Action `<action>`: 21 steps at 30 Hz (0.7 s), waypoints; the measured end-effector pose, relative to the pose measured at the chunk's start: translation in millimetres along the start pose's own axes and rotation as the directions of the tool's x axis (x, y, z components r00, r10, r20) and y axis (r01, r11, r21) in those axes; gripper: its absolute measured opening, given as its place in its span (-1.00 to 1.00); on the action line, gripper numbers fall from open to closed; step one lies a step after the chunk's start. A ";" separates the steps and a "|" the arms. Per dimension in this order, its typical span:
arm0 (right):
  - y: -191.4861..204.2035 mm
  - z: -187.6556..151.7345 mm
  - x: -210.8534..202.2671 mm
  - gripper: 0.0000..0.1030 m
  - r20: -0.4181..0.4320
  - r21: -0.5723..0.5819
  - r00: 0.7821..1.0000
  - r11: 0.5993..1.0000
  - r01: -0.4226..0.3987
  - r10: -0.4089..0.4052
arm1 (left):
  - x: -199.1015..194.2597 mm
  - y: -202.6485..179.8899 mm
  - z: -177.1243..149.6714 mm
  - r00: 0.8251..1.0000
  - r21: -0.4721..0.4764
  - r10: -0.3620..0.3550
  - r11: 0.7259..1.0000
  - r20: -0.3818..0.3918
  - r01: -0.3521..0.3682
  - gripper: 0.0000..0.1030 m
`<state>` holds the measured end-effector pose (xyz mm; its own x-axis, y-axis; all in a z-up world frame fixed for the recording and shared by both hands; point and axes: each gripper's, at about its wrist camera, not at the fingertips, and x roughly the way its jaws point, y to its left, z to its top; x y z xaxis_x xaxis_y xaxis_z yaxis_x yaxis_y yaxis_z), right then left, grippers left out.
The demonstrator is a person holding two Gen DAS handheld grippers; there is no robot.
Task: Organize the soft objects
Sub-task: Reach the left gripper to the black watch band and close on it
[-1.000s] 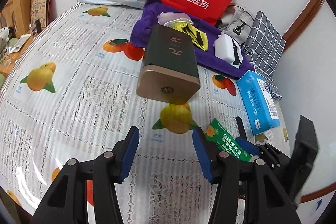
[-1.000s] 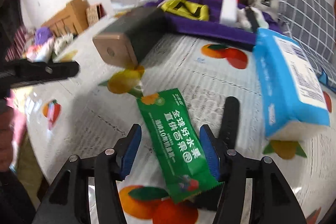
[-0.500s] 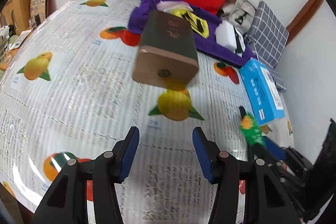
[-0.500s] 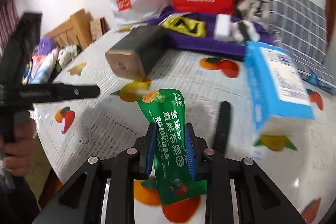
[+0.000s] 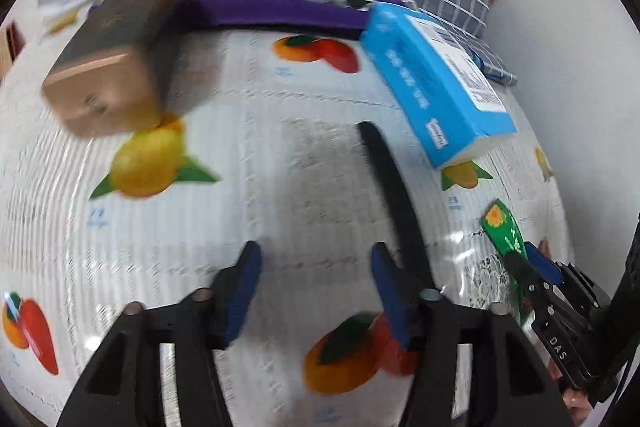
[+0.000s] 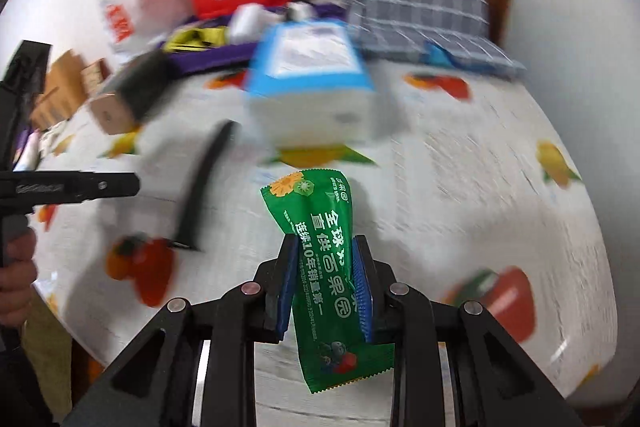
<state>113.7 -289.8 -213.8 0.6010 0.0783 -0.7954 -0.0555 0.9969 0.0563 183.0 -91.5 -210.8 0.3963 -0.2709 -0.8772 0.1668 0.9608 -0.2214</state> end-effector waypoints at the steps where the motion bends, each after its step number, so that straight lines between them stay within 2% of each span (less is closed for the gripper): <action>1: -7.7 -3.5 3.0 -0.47 -0.008 0.015 1.000 1.000 0.003 -0.003 | 3.2 -8.5 1.6 1.000 0.020 0.000 1.000 -0.004 0.001 0.15; 3: -15.8 -8.4 5.9 -0.46 -0.009 0.024 1.000 1.000 -0.017 0.017 | 8.3 -22.5 4.9 1.000 0.049 0.004 0.999 -0.010 -0.003 0.20; 7: -20.0 -12.0 7.5 -0.45 0.027 0.023 0.998 0.998 -0.050 0.050 | 19.1 -46.1 12.3 0.996 0.097 0.086 0.992 -0.004 -0.085 0.24; 9: -21.8 -14.1 7.0 -0.45 0.034 0.029 0.998 0.998 -0.062 0.061 | 24.2 -51.9 16.6 0.995 0.100 0.097 0.990 0.000 -0.097 0.38; 12: -25.4 -14.8 6.6 -0.45 0.047 0.045 0.996 0.996 -0.083 0.080 | 31.7 -62.3 17.9 0.986 0.140 0.168 0.976 0.020 -0.169 0.46; 19: -29.1 -18.2 5.5 -0.44 0.070 0.053 0.991 0.992 -0.115 0.111 | 22.8 -36.3 18.4 0.987 0.129 0.161 0.978 0.011 -0.161 0.44; 21: -31.1 -18.9 5.6 -0.44 0.074 0.063 0.990 0.990 -0.126 0.122 | 23.0 -38.6 18.5 0.985 0.139 0.173 0.975 0.013 -0.173 0.33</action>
<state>103.8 -320.6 -231.3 0.6473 0.1995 -0.7356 -0.0808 0.9777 0.1940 202.4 -135.9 -214.5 0.4313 -0.1017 -0.8965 0.2199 0.9755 -0.0048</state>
